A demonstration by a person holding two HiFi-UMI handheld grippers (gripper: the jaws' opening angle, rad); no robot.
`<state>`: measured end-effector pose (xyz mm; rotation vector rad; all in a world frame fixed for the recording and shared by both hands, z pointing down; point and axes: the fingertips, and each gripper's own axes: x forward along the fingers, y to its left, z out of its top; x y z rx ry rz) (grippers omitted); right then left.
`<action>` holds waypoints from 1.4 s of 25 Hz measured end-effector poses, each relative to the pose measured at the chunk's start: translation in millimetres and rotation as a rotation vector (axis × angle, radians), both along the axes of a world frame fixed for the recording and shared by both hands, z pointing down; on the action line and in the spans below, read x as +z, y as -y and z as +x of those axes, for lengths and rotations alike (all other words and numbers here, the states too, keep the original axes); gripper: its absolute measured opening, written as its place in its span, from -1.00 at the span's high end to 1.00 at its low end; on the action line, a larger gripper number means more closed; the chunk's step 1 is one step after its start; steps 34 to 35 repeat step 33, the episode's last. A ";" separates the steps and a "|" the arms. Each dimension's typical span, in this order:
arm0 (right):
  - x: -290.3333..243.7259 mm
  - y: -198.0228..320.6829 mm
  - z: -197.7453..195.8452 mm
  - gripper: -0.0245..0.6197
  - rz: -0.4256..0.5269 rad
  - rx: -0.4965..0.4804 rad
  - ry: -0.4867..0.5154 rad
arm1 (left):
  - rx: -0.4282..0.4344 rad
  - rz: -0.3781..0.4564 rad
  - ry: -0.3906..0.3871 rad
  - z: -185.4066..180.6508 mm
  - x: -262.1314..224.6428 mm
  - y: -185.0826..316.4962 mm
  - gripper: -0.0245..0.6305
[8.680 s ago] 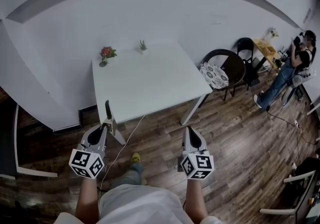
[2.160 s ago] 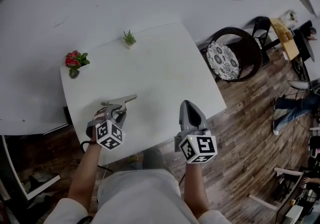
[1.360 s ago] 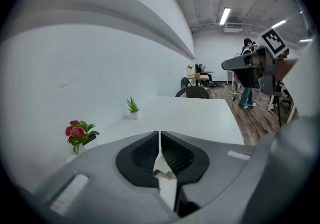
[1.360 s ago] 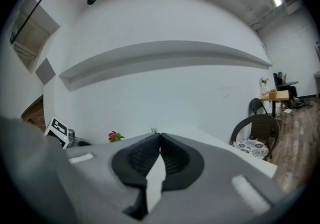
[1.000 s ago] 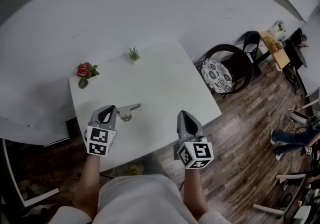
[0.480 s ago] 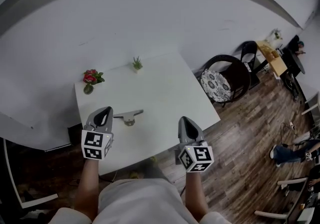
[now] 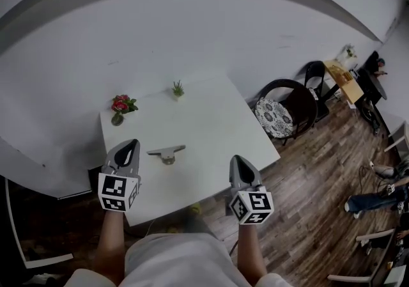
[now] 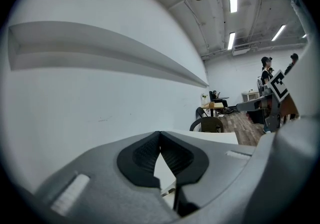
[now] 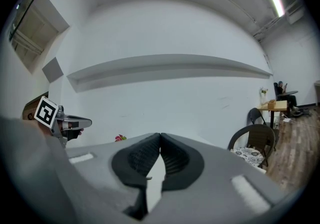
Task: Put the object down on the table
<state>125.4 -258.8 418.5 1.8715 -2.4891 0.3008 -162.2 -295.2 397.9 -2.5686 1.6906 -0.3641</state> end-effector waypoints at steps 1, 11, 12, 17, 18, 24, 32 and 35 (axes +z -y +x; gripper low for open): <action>-1.0 -1.9 -0.3 0.91 0.003 0.001 0.000 | -0.001 0.007 -0.003 -1.9 -3.2 -2.2 0.90; -4.8 -7.9 -7.9 0.91 0.014 0.004 -0.014 | -0.019 0.035 -0.007 -17.4 -12.3 -13.5 0.90; -4.5 -7.9 -7.9 0.91 0.012 0.006 -0.016 | -0.020 0.036 -0.008 -18.6 -12.7 -14.0 0.90; -6.9 -8.1 -9.2 0.91 0.018 0.012 -0.018 | -0.021 0.045 -0.016 -23.6 -15.2 -14.8 0.90; -7.3 -8.6 -8.9 0.91 0.020 0.013 -0.015 | -0.018 0.046 -0.015 -23.4 -15.5 -15.2 0.90; -7.0 -9.0 -6.2 0.91 0.017 0.025 -0.004 | -0.013 0.048 -0.016 -24.7 -16.4 -14.8 0.90; -9.6 -4.6 -10.5 0.91 0.020 0.025 -0.007 | -0.018 0.049 -0.027 -30.5 -15.7 -10.8 0.90; -9.8 -4.4 -10.9 0.91 0.021 0.026 -0.006 | -0.017 0.050 -0.027 -30.9 -16.0 -10.7 0.90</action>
